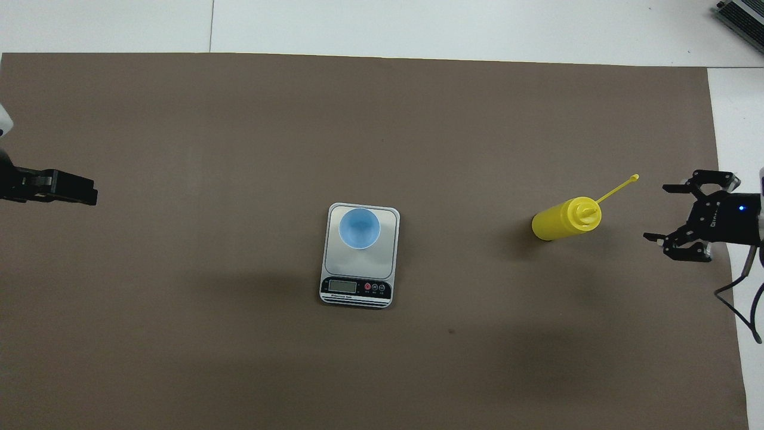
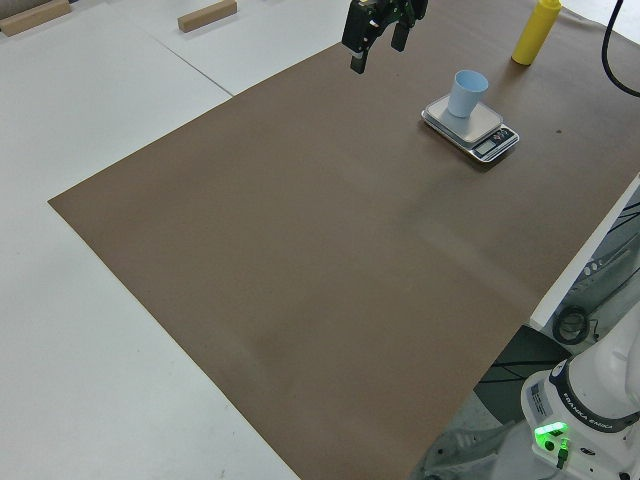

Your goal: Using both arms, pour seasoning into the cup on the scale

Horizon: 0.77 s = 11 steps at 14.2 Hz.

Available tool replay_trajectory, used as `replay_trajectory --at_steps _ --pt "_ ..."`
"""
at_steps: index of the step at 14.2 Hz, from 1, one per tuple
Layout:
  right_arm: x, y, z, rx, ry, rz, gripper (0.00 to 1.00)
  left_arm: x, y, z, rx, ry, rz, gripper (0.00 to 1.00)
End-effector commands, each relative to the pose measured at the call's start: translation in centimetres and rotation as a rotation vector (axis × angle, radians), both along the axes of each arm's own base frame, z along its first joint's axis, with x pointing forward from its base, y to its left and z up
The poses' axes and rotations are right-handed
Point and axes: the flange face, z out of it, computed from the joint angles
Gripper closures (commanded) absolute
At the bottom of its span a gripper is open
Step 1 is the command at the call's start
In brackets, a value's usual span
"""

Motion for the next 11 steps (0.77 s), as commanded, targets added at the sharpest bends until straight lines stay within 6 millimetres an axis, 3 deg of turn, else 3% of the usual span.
replay_trajectory --at_steps 1,4,9,11 --pt "-0.5 3.5 2.1 -0.071 0.074 -0.079 0.00 -0.9 0.2 0.1 -0.011 -0.001 0.001 0.00" --pt "0.0 7.9 4.7 -0.099 0.166 -0.215 0.00 -0.9 0.3 0.1 -0.011 -0.001 0.003 0.00" --pt "1.6 18.0 9.8 -0.208 0.189 -0.432 0.00 -0.9 0.2 0.1 -0.011 -0.001 0.001 0.00" --pt "2.3 20.6 11.5 -0.221 0.191 -0.531 0.00 -0.9 0.3 0.1 -0.011 -0.001 0.003 0.00"
